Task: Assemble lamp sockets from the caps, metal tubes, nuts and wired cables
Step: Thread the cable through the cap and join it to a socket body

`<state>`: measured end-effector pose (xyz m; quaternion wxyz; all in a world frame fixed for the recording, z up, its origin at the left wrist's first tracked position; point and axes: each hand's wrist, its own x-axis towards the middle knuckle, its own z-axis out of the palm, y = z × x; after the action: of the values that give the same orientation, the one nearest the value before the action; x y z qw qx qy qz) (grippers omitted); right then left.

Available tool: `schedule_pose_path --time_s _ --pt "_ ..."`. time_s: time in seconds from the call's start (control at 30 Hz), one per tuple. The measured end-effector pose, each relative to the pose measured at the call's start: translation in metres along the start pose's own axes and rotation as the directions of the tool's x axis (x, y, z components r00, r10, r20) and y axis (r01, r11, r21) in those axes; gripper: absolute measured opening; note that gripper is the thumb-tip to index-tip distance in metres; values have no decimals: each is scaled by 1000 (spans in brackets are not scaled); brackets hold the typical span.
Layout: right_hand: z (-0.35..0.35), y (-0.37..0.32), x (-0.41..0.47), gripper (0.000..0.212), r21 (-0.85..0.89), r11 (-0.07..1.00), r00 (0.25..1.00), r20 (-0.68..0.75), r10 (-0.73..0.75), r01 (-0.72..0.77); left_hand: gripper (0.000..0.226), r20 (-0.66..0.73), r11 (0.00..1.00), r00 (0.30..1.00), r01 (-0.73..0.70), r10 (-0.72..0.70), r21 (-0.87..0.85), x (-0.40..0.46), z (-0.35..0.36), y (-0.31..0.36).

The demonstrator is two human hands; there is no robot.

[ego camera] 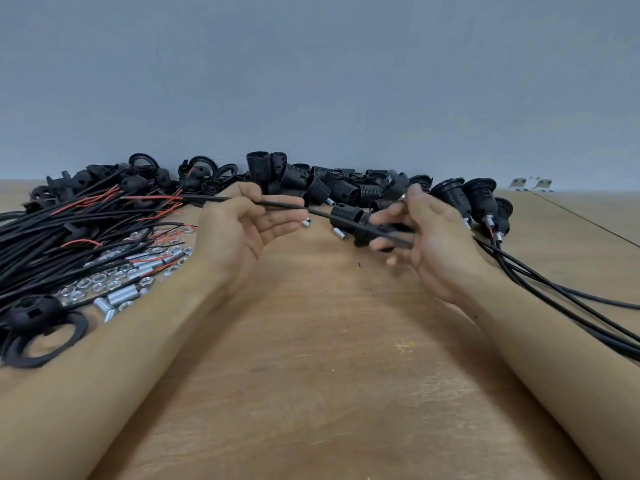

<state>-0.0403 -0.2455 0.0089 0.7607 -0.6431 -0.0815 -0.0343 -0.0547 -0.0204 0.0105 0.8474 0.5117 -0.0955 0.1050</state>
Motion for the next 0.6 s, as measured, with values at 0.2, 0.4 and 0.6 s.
schedule_pose_path --time_s 0.2,0.4,0.6 --pt "2 -2 -2 36 23 954 944 154 293 -300 30 -77 982 994 -57 71 179 3 1 -4" --pt "4 5 0 37 4 973 972 56 230 -230 21 -33 980 998 -51 58 193 2 0 -7" --pt "11 11 -3 34 0 992 962 244 120 -124 30 291 875 944 -4 -157 485 -22 24 -31"
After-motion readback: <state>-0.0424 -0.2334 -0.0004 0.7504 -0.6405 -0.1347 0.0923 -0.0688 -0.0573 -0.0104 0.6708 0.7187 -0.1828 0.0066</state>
